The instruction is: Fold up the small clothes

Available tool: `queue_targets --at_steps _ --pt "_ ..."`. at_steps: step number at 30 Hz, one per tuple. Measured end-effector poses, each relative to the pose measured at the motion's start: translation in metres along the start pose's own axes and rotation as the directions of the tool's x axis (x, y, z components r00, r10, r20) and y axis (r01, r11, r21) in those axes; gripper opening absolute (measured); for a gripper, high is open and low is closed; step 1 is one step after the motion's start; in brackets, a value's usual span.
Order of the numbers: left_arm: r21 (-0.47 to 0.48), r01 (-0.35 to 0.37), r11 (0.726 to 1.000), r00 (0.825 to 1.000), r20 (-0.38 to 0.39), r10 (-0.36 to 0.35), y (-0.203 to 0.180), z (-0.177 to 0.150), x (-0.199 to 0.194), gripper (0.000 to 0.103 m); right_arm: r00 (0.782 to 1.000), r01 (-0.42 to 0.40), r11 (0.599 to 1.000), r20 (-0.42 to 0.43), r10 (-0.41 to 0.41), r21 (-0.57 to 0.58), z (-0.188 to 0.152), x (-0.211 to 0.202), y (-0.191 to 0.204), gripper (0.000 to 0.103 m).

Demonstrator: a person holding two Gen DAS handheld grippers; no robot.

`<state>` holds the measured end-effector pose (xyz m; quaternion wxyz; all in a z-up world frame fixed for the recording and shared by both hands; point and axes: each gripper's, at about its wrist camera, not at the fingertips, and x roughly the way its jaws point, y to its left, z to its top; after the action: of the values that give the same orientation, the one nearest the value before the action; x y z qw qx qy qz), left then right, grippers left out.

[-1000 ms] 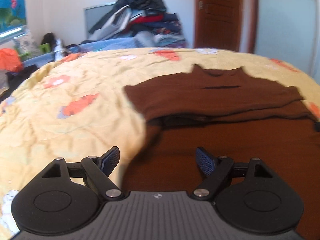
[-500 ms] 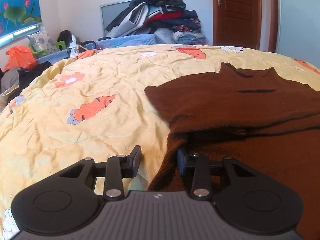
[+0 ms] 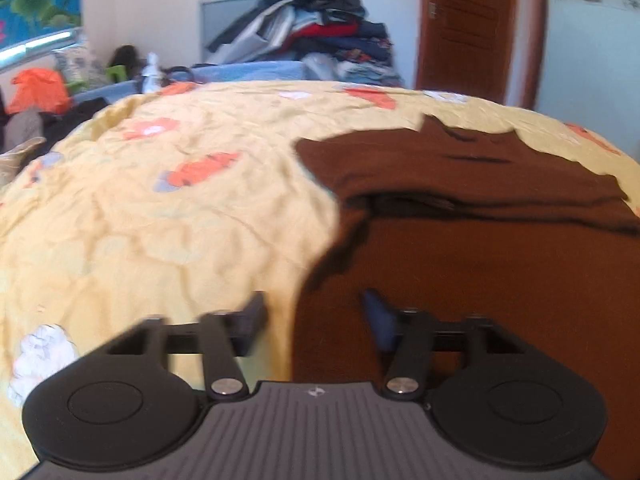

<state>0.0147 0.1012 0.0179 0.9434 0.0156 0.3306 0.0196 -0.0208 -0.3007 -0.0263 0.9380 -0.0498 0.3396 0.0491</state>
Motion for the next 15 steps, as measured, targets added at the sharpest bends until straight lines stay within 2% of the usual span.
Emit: queue_targets --at_steps 1,2,5,6,7,8,10,13,15 --pt "0.017 -0.016 1.0 1.0 0.009 0.016 0.002 0.0 0.002 0.044 1.0 0.014 1.0 0.002 -0.014 0.016 0.001 0.0 -0.007 0.024" --pt "0.022 -0.019 1.0 1.0 0.012 0.019 0.003 0.0 0.002 0.044 1.0 0.021 0.999 0.006 -0.021 0.034 0.001 -0.001 -0.017 0.021" --pt "0.039 -0.014 0.999 1.0 -0.012 0.014 0.002 0.003 -0.004 0.044 1.0 0.008 0.995 -0.008 -0.007 0.104 0.003 -0.003 -0.035 0.021" --pt "0.021 0.008 1.0 1.0 -0.026 -0.007 0.002 0.002 -0.009 0.044 1.0 0.015 0.995 -0.02 -0.013 0.095 0.003 -0.005 -0.032 0.027" --pt "-0.005 0.041 0.999 0.998 -0.044 -0.041 0.004 0.0 -0.015 0.048 1.0 0.007 0.996 -0.023 -0.005 0.093 0.001 -0.01 -0.028 0.042" --pt "-0.031 0.075 0.997 0.995 -0.058 -0.077 0.005 -0.003 -0.021 0.051 1.0 -0.003 0.995 -0.023 0.006 0.099 -0.001 -0.015 -0.024 0.065" --pt "-0.083 0.117 0.99 0.99 -0.075 -0.123 0.01 -0.014 -0.034 0.066 0.997 -0.065 0.988 -0.034 0.07 0.14 -0.008 -0.026 -0.02 0.092" --pt "-0.185 0.193 0.963 0.974 -0.08 -0.211 0.021 -0.031 -0.053 0.067 0.983 -0.157 0.964 -0.062 0.174 0.216 -0.023 -0.04 -0.021 0.09" --pt "-0.26 0.24 0.935 0.961 -0.07 -0.266 0.028 -0.04 -0.062 0.067 0.969 -0.218 0.933 -0.05 0.242 0.286 -0.031 -0.05 -0.028 0.089"
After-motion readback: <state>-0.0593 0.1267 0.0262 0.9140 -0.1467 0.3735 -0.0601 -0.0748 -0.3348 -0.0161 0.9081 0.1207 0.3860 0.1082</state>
